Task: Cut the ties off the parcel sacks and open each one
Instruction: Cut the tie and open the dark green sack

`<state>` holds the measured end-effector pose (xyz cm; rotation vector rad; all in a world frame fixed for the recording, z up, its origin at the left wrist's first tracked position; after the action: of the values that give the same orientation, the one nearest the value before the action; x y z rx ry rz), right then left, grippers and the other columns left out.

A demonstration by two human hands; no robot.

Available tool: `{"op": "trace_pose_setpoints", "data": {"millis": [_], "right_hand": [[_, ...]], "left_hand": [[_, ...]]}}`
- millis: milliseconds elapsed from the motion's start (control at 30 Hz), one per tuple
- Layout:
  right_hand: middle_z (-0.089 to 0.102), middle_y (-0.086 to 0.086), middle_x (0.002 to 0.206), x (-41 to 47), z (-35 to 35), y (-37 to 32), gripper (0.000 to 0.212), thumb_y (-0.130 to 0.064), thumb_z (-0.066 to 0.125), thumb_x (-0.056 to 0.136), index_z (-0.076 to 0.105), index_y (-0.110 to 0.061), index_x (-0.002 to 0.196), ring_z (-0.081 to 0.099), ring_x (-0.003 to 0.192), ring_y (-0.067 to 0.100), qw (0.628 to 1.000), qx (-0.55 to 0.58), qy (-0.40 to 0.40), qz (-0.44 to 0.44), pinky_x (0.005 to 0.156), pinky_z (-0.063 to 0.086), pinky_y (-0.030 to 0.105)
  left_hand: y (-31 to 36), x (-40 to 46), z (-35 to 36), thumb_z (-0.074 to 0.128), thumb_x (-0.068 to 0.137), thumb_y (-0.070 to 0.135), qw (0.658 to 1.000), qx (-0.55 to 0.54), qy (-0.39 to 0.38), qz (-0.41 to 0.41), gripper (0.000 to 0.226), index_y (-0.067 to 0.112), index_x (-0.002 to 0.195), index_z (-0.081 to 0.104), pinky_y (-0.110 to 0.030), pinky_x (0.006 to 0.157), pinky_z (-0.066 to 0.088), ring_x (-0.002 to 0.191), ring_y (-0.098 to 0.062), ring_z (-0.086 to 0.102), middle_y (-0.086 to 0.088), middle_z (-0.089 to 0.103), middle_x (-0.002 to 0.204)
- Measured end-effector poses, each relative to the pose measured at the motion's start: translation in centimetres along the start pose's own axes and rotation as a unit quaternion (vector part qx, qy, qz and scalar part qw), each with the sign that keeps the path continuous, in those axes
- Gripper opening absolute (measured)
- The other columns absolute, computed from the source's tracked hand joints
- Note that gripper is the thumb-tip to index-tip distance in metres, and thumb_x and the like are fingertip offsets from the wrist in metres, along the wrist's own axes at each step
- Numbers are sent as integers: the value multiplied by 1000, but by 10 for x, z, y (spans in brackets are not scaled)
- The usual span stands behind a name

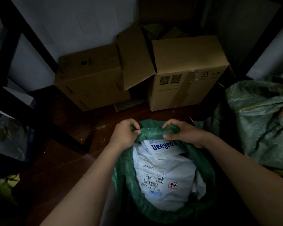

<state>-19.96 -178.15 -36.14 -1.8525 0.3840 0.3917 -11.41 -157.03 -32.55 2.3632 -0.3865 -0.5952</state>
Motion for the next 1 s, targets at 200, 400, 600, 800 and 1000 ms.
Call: {"op": "trace_pose_setpoints", "data": {"millis": [200,400,600,800,1000], "right_hand": [[62,-4,84,9,-2,8,11,-25,65,92,62,-20,83,57,86,12,993,-29,113,-9,67,43,22],[56,8,121,21,2,9,29,-42,53,97,56,-16,110,48,118,21,990,25,103,93,92,34,30],[69,16,112,4,-2,1,49,-31,61,93,55,0,130,67,101,27,955,209,2,211,91,52,42],[64,11,109,-5,-1,-5,29,-26,63,93,66,0,107,59,99,22,984,-83,3,159,79,47,23],[41,8,130,1,15,-10,18,-15,64,85,51,-12,97,38,124,23,961,-261,81,-46,96,32,22]], "left_hand": [[8,-10,-3,83,64,50,973,186,-80,-114,88,23,138,44,-48,105,40,127,-35,40,-10,36,136],[4,-8,-2,80,74,23,981,128,-25,-144,47,8,112,55,-34,83,48,111,-30,56,-10,58,115],[-5,2,-18,66,91,26,973,-165,72,-148,25,2,86,62,-31,77,49,79,-21,62,-8,67,90],[-5,8,-5,58,96,30,968,-174,50,-175,26,4,99,57,-27,81,38,93,-19,55,-2,56,95],[-9,12,0,55,97,30,964,-176,54,-191,30,8,76,54,-29,78,36,80,-21,53,-2,54,82]]}}
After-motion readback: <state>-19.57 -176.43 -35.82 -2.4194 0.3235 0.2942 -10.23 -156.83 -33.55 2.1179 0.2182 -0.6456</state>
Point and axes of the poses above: each hand's wrist, its own x-axis towards the middle knuckle, its own z-axis out of the palm, y = z × x, the point moved 1 cm from there along x, towards the middle knuckle
